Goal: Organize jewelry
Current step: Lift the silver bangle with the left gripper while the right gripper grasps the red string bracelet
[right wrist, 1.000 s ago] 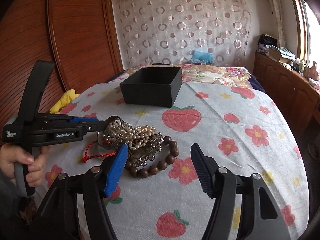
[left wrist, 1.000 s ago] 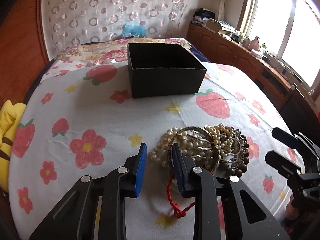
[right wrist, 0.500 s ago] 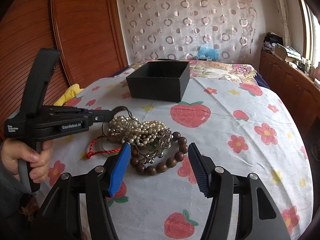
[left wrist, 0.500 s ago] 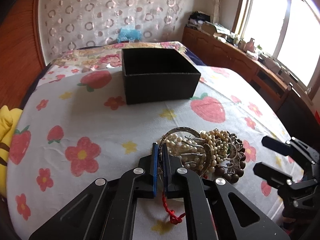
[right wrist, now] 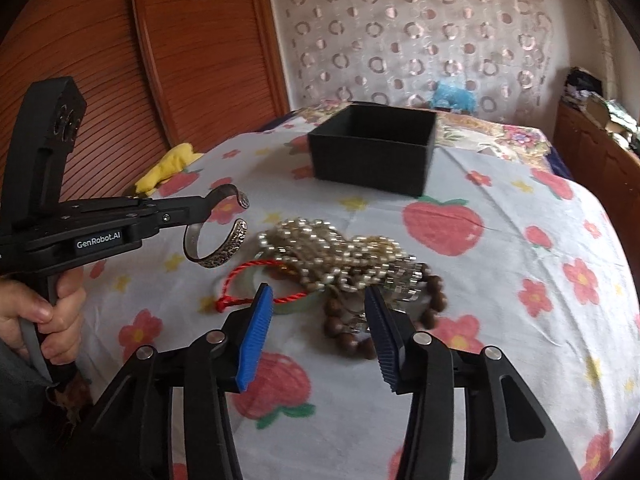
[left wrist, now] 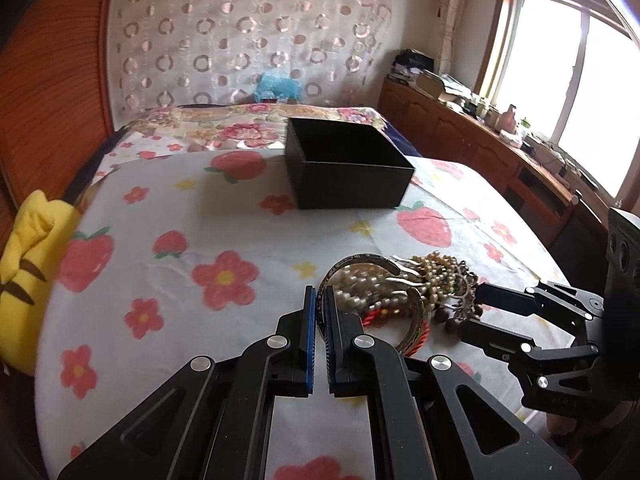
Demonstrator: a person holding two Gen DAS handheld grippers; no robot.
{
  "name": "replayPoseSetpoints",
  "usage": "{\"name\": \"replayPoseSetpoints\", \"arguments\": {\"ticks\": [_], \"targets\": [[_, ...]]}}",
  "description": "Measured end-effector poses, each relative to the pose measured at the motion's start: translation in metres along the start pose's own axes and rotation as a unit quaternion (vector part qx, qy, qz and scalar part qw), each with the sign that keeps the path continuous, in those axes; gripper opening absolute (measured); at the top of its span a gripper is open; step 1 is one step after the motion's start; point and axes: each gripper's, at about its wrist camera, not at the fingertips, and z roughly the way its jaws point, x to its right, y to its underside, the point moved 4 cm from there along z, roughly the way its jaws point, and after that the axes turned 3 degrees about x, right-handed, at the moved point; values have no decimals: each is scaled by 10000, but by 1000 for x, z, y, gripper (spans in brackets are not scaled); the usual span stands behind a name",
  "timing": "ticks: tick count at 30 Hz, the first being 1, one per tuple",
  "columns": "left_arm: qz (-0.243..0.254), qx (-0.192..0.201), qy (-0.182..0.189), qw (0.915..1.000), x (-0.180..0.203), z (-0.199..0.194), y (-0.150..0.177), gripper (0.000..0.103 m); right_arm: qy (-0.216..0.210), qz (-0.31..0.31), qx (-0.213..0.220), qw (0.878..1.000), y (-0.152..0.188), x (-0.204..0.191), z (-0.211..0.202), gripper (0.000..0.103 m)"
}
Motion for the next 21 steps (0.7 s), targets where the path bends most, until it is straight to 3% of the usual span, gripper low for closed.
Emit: {"name": "replayPoseSetpoints", "arguments": {"ticks": [10,21], "targets": [[-86,117,-153,9998,-16,-14,3,3,-222,1,-368,9991,-5,-19,26,35],[-119,155,-140,9997,-20,-17,3,3,279,-124,-601,9977,1,-15,32,28]]}}
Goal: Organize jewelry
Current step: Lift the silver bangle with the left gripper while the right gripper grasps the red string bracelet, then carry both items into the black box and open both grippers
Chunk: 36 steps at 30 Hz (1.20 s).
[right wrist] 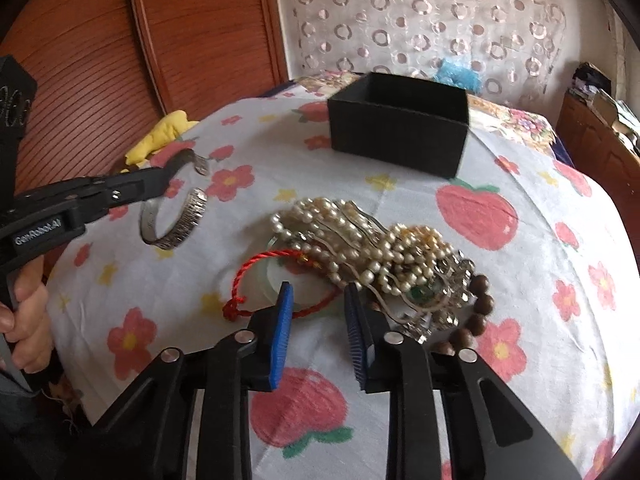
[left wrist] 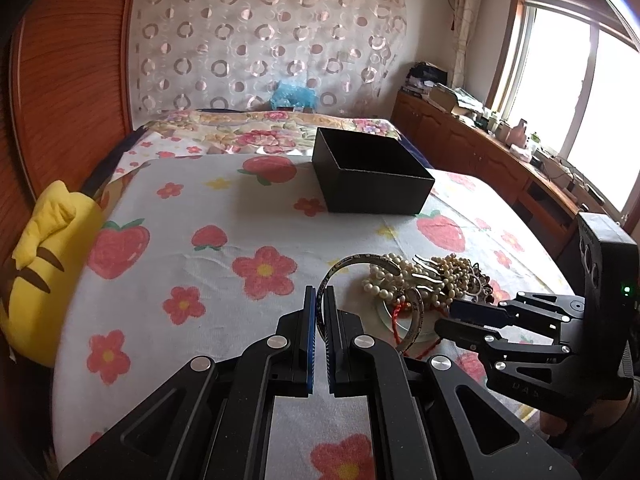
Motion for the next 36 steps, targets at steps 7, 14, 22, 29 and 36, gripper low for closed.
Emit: {"name": "replayPoseSetpoints", "arguments": {"ticks": [7,14,22,29,36], "targets": [[44,43,12,10000,5,-5,0,3,-38,65,-1,10000,2,3,-1,9],[61,45,24,10000,7,-2,0,3,-88,44,60,9999,4,4,-6,3],[118,80,53,9999,13,3,-4,3,-125,76,519,9985,-13,15,-43,2],[196,174,110,9996,23,7,-13,3,-97,48,821,9966,-28,25,-66,2],[292,222,161,9992,29,18,-30,3,139,-95,996,9949,-47,43,-68,2]]}}
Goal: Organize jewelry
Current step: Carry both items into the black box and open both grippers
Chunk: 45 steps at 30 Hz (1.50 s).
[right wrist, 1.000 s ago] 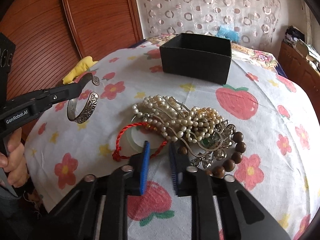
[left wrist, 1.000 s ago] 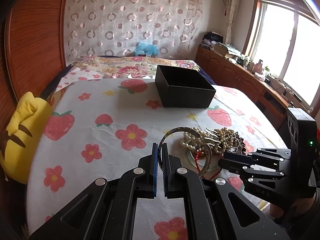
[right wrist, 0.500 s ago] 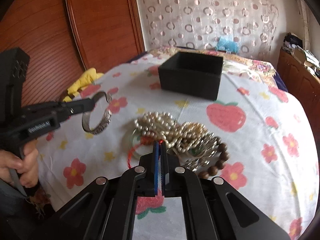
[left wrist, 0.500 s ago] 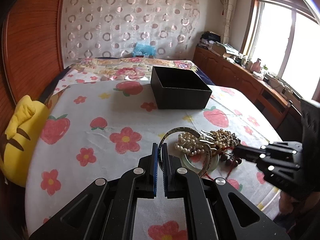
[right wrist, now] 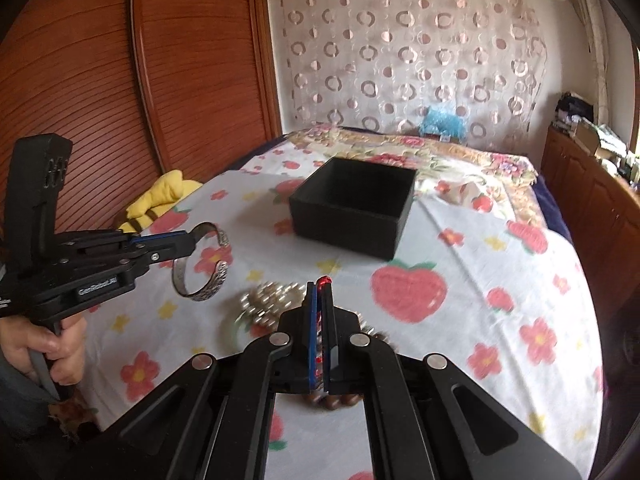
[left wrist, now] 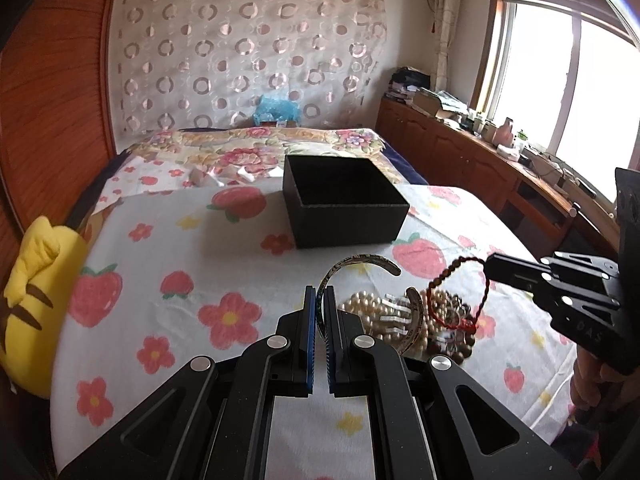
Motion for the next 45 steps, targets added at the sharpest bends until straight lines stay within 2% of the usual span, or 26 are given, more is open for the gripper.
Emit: {"name": "replayPoseSetpoints", "arguments": {"ticks": [17,26,35,45], "targets": [[314,-2,-216,9993,2,55,-60,3,268,-195,187,9993,-81,54,61,2],[375,11,-339,9987,-4,71,-85,3,-95,-92,47,9999,-112,66,107,3],[384,-165,-385,9984,-10,91,-94,3,-198,29,-118,9997,-106,73,141,3],[584,-566,-377,9960,2,139,-97,4,-215,89,-11,9997,-103,78,132,3]]}}
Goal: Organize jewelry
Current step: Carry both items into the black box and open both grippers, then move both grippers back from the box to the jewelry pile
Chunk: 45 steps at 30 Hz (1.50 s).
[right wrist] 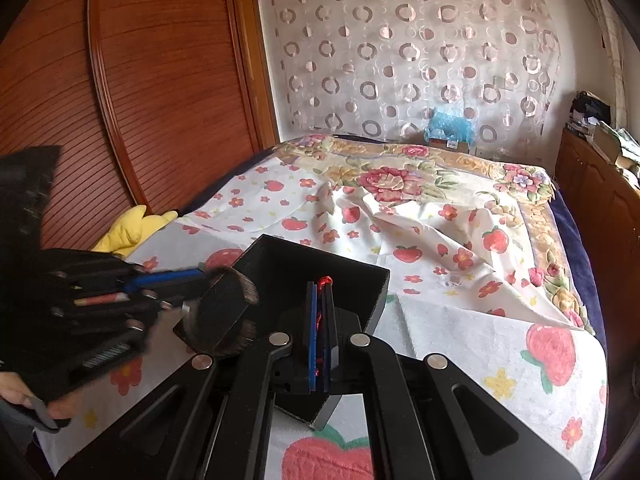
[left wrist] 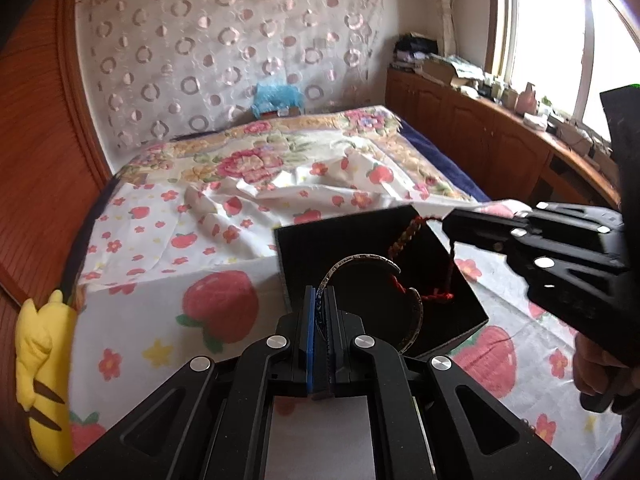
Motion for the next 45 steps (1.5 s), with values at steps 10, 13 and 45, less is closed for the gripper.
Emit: {"name": "replayPoseSetpoints", "arguments": {"ticks": [10,13,45], "targets": [[-21,23,-5,10000,0,-8,3,6,-69,13,99,9999,-1,-3,-9,3],[-76,131,-15,9999,-5,-21,6,7,-178,56,54,9998,-1,-6,-3,3],[-241,7,402,9989,5,-83,113,23,70,-150,-197,9997,97,-26,-91,35]]}}
